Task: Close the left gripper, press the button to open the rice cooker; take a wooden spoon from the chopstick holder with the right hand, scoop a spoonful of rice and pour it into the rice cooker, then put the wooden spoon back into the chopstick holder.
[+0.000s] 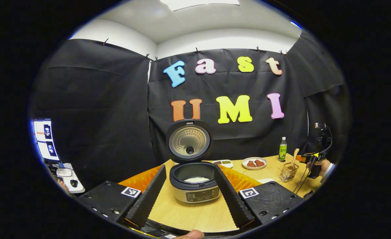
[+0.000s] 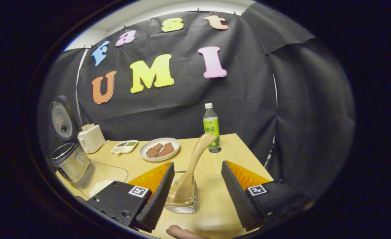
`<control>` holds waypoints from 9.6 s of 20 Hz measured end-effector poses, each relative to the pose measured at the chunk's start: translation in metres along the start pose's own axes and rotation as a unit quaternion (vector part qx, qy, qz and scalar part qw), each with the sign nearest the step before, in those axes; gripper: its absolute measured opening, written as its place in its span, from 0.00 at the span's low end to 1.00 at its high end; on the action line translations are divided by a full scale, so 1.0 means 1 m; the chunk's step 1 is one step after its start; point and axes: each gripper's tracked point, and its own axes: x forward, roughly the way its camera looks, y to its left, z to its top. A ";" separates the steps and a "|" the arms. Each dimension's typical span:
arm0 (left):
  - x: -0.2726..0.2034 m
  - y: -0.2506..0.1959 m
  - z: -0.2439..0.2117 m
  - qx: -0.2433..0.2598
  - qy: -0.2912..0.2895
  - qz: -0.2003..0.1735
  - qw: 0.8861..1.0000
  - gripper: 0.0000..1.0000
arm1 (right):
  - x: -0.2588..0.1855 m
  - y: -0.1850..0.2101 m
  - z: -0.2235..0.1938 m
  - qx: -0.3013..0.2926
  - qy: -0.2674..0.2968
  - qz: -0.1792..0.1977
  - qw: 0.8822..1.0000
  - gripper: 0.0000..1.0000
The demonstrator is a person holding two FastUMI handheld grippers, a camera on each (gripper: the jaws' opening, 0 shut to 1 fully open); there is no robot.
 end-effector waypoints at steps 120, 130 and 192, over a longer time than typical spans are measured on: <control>-0.060 0.032 -0.062 -0.039 0.058 -0.047 0.996 0.93 | -0.073 0.266 0.055 0.493 0.064 0.239 0.834 0.09; -0.073 0.059 -0.060 -0.049 0.050 -0.039 0.997 0.92 | -0.054 0.369 0.080 0.429 0.061 0.246 0.867 0.09; -0.056 0.048 -0.045 -0.039 0.041 -0.015 0.998 0.93 | -0.055 0.149 0.119 -0.092 -0.133 0.036 0.986 0.10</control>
